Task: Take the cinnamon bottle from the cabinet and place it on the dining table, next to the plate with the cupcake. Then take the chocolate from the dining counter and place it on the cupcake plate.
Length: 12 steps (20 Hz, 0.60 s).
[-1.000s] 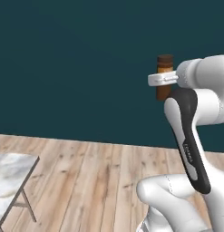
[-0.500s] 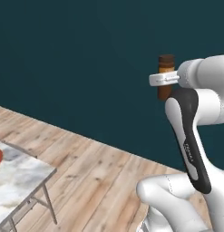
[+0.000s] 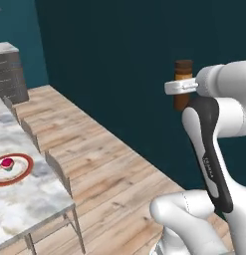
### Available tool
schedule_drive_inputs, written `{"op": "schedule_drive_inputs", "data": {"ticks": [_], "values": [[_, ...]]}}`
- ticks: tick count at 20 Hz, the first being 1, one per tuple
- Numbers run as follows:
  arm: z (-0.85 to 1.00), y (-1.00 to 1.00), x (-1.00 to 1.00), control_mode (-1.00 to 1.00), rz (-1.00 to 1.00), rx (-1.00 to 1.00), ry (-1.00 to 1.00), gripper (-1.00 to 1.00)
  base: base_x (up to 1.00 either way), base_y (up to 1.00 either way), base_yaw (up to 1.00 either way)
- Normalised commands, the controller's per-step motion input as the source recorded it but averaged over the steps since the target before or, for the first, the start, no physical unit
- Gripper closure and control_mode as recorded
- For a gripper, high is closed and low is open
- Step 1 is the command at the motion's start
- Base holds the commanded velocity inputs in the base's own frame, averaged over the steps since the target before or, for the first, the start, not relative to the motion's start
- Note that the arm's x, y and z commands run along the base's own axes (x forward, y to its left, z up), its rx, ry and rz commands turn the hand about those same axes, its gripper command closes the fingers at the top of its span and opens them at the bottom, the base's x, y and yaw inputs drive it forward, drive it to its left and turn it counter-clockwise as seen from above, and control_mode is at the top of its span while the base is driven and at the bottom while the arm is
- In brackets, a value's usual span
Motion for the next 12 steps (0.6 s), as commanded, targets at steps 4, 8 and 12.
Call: {"op": "schedule_drive_inputs", "data": {"ticks": [4,8,12], "values": [[0.0,0.0,0.0,1.0,0.0,0.0,0.0,1.0,0.76,-0.24,0.75],[0.0,0.0,0.0,1.0,0.0,0.0,0.0,1.0,0.66,-0.32,0.74],[0.0,0.0,0.0,1.0,0.0,0.0,0.0,1.0,0.5,-0.45,0.7]]}}
